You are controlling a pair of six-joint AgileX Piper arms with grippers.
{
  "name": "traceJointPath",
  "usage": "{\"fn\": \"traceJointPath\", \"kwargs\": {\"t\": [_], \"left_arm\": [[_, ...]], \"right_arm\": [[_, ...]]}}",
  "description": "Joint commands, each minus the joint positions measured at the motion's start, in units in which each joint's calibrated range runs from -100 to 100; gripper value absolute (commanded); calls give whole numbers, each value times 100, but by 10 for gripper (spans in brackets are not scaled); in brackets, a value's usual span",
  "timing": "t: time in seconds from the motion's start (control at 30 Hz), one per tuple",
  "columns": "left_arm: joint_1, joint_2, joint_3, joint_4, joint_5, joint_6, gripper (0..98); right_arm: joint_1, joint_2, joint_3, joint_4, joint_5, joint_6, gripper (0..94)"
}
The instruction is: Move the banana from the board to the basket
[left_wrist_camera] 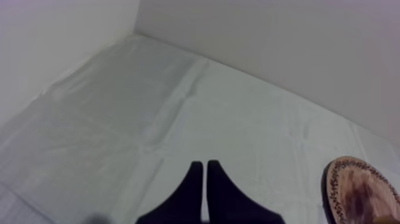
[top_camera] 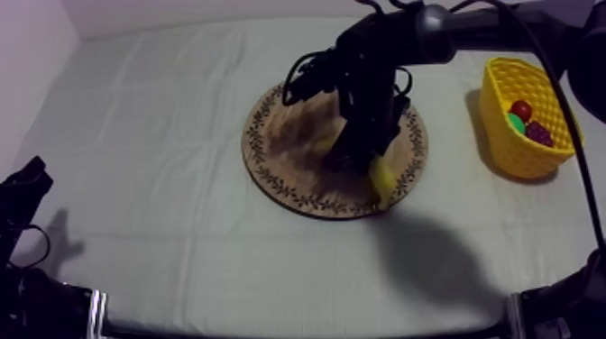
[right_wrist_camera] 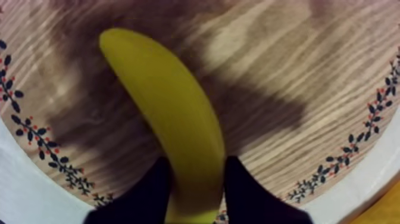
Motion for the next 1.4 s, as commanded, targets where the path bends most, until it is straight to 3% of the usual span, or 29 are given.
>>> {"fn": "traceJointPath", "kwargs": {"t": [0.0,0.57,1.1,1.37], "left_arm": [[1,0,3,3,0,-1,1],[1,0,3,3,0,-1,1],[1,0,3,3,0,-1,1],[1,0,3,3,0,-1,1]], "right_arm": [[-4,-18,35,7,-17,-9,142],[16,-886,148,116,5,172,94],[257,-2614,-418,41,1135,684,100],[383,-2862,-490,-4,1348,599,109]]}}
